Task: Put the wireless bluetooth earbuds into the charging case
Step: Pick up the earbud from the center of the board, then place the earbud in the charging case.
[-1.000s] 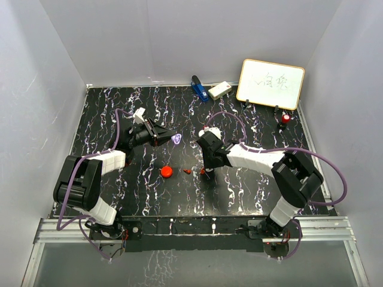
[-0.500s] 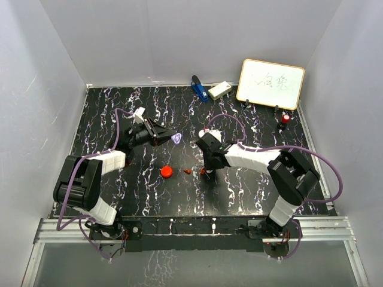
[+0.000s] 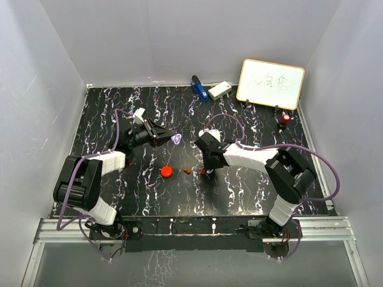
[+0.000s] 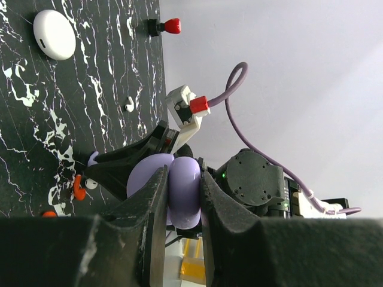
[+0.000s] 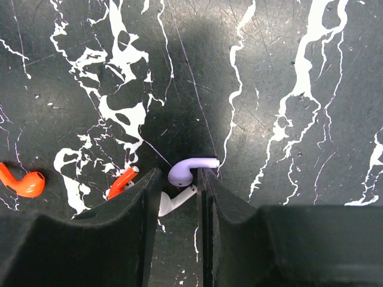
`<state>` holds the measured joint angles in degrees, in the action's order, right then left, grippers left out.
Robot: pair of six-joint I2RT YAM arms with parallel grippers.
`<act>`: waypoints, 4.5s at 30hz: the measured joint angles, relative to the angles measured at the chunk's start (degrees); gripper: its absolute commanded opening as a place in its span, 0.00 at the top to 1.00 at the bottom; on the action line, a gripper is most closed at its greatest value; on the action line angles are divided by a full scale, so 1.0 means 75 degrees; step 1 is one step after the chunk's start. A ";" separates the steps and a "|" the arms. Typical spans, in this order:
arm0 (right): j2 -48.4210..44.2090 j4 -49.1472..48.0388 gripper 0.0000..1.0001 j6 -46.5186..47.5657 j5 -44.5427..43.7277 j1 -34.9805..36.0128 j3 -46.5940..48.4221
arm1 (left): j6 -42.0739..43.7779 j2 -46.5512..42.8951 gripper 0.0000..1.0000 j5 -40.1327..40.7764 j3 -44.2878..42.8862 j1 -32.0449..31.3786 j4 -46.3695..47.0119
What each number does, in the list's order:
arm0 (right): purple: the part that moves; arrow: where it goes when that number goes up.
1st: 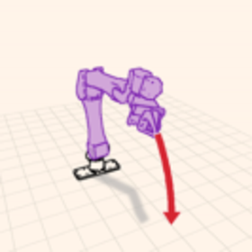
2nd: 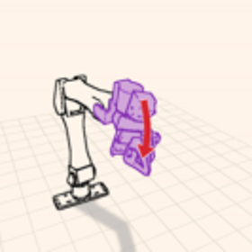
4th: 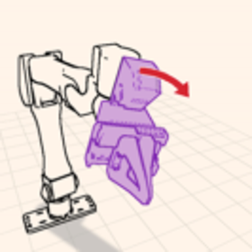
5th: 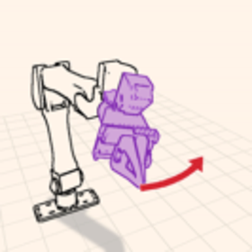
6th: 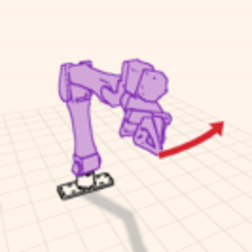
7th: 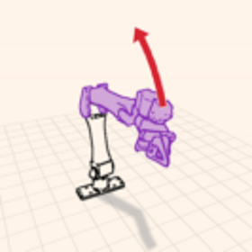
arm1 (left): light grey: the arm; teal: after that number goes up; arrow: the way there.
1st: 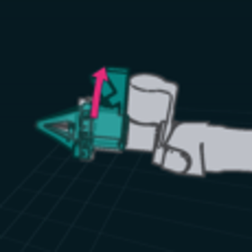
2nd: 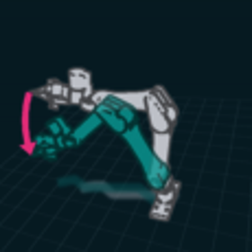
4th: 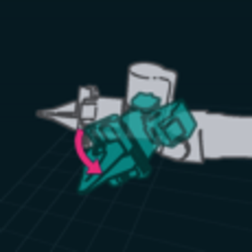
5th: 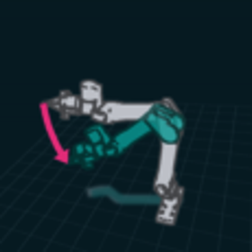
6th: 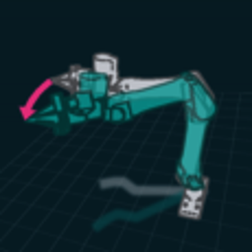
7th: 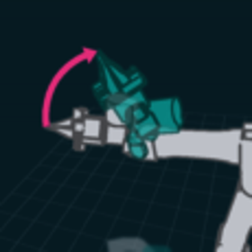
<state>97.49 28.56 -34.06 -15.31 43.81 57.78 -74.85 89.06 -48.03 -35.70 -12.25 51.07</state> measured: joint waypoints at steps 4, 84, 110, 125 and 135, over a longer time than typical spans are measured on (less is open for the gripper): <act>0.0061 0.0012 0.74 -0.0041 -0.0009 0.0000 0.0052 | -0.0026 0.0000 1.00 -0.0015 0.0009 0.0020 0.0035; 0.0571 -0.6254 1.00 -0.5123 0.9949 -0.4264 0.1087 | -0.0656 0.1527 1.00 -0.0361 -0.0991 -0.0341 0.1786; 0.0568 -0.7102 1.00 -0.5563 1.0048 -0.4261 0.0731 | -0.0968 0.2605 1.00 0.0239 -0.1909 -0.0979 0.2425; 0.0568 -0.7245 1.00 -0.5657 1.0063 -0.4170 0.0664 | -0.1046 0.3072 1.00 0.0321 -0.2358 -0.1151 0.2553; 0.0568 -0.7338 1.00 -0.5671 1.0066 -0.4115 0.0449 | -0.1110 0.3086 1.00 0.0411 -0.2541 -0.1198 0.2565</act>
<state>101.75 -26.48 -76.60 60.18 12.95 61.14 -83.18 112.20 -44.95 -54.76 -21.23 70.30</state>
